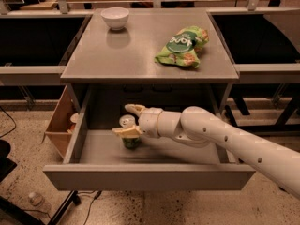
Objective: Place green can into top drawer
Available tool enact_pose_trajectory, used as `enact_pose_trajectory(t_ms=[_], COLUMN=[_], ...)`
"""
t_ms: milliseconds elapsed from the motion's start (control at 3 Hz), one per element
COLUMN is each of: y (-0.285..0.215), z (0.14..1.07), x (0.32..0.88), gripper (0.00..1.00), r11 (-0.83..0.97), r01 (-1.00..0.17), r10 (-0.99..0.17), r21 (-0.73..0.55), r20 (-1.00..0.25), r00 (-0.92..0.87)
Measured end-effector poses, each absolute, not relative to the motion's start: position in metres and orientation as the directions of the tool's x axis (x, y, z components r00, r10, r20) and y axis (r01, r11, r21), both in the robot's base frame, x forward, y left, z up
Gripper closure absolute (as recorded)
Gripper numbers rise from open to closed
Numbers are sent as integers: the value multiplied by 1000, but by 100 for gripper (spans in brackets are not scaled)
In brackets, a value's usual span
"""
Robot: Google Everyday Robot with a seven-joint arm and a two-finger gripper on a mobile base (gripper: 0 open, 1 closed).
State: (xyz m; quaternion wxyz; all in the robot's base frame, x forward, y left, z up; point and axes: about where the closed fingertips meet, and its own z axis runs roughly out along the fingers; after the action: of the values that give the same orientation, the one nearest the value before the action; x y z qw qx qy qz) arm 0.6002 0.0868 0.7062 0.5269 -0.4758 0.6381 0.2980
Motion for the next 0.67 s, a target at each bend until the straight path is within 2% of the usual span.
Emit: enact_pose_trajectory(t_ms=[667], y=[88], z=[707], x=[600], gripper=[0], r11=[367], r01=[-922], r10=[-295], r21=[-122], r20=[-955], r00=[9])
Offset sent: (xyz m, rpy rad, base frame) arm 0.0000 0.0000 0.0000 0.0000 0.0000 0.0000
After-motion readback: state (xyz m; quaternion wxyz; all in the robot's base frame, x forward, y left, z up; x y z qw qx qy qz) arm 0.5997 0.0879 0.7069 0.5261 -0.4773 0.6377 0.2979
